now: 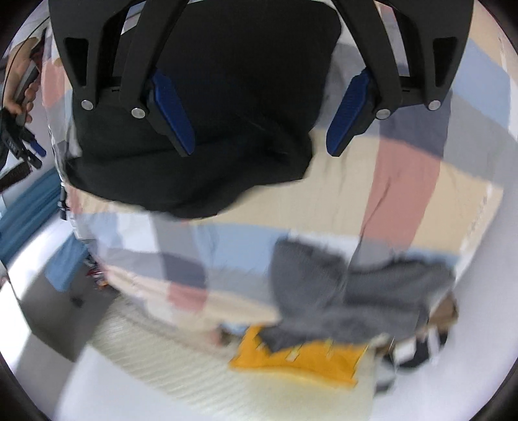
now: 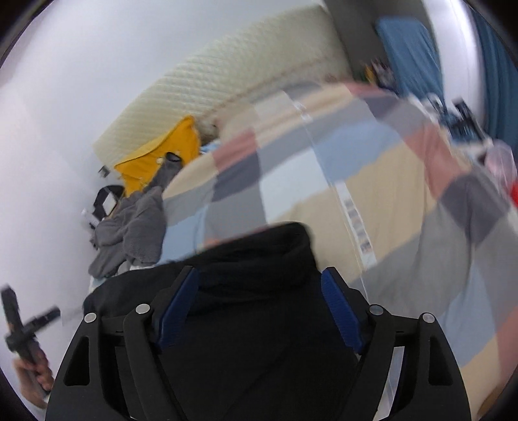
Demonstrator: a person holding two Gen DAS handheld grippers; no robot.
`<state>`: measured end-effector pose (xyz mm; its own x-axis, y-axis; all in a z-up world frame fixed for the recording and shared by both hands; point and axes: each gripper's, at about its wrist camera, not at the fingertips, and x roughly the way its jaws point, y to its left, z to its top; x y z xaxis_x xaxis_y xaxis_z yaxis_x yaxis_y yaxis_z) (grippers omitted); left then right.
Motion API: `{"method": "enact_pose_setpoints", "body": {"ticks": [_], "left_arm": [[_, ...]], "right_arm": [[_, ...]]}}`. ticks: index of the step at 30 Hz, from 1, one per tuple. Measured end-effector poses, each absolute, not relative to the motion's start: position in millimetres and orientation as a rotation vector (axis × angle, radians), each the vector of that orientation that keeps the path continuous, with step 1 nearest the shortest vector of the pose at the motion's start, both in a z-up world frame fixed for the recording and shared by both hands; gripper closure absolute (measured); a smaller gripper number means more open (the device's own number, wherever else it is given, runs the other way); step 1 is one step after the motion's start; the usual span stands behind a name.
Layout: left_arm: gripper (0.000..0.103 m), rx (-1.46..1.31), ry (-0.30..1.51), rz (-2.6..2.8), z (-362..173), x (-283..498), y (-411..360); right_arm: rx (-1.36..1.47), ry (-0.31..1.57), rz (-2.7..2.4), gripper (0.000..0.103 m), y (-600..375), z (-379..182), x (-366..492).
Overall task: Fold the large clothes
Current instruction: 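Lay the folded hem down and open both tools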
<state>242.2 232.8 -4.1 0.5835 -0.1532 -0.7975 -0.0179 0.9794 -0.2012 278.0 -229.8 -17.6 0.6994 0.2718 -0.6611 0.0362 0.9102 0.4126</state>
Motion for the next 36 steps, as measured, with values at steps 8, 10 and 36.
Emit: {"method": "enact_pose_setpoints", "body": {"ticks": [8,10,36], "left_arm": [[0.02,-0.143,0.825,-0.17,-16.6,255.2,138.4],[0.02,-0.096,0.829,-0.148,-42.0,263.3,120.3],[0.019,-0.005,0.876,-0.06,-142.2,363.5,102.5]], "right_arm": [[0.26,0.796,0.263,0.019,-136.0,-49.7,289.8],[0.218,0.822,0.283,0.019,-119.9,-69.6,292.4],[0.035,0.815,0.17,0.004,-69.4,-157.7,410.1]]}}
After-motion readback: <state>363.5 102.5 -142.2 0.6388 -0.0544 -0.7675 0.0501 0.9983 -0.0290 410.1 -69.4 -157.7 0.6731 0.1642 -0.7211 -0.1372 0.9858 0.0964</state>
